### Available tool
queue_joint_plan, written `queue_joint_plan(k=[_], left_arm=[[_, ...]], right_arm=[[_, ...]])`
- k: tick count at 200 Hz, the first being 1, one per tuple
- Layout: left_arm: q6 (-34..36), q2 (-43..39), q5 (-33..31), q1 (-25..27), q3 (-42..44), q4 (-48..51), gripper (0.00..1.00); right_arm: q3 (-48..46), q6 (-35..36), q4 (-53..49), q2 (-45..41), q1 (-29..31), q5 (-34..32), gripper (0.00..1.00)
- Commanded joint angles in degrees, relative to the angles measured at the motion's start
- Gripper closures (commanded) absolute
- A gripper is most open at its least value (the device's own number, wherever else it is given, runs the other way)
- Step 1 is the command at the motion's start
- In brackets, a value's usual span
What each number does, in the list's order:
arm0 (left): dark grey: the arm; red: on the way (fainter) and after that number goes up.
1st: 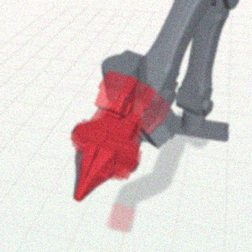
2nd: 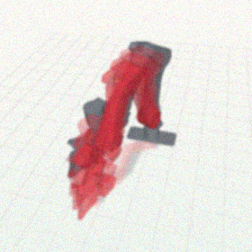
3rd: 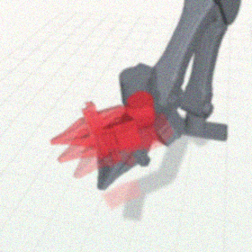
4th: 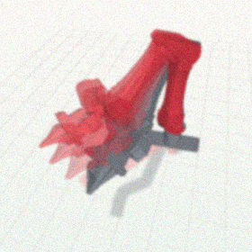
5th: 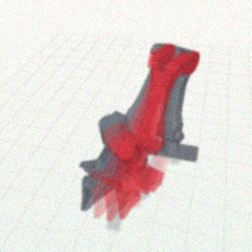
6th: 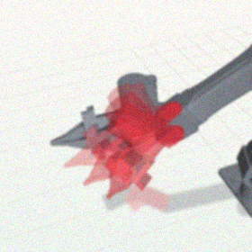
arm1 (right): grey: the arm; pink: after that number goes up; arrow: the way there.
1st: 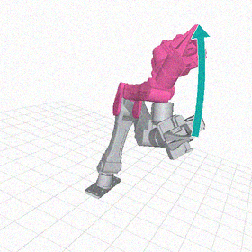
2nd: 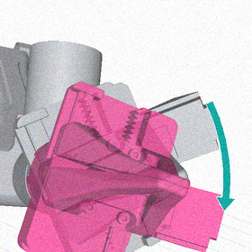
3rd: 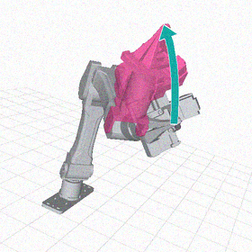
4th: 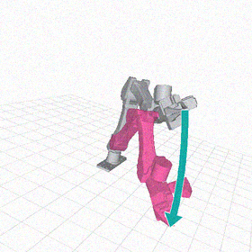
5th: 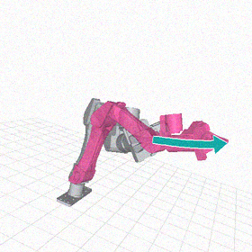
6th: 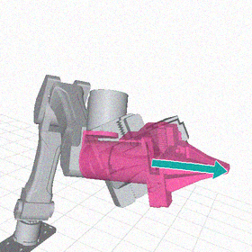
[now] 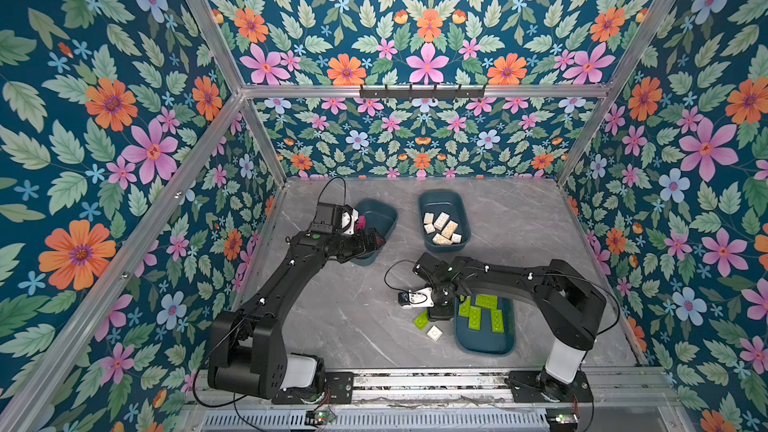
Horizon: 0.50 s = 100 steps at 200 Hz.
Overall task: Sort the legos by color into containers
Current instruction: 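Close the right gripper on the lime-green brick and lift it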
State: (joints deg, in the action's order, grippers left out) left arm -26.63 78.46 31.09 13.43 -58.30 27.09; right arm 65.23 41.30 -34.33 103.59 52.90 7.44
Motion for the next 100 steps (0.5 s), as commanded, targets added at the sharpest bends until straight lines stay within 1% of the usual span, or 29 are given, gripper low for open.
queue_joint_plan(k=[1,61,100], left_arm=[[1.04,-0.08,-0.52,-0.16,-0.58,0.42,0.00],[1.89,-0.50,-1.21,-0.43,-0.79,1.55,0.00],[2.54,-0.89,-1.60,-0.69,-0.66,2.39,0.00]], right_arm=[[0.64,0.63,0.12,0.53,0.44,1.30,0.38],[2.18,0.49,0.97,2.29,2.42,2.92,0.38],[3.89,-0.59,0.40,4.06,2.55,3.87,0.42]])
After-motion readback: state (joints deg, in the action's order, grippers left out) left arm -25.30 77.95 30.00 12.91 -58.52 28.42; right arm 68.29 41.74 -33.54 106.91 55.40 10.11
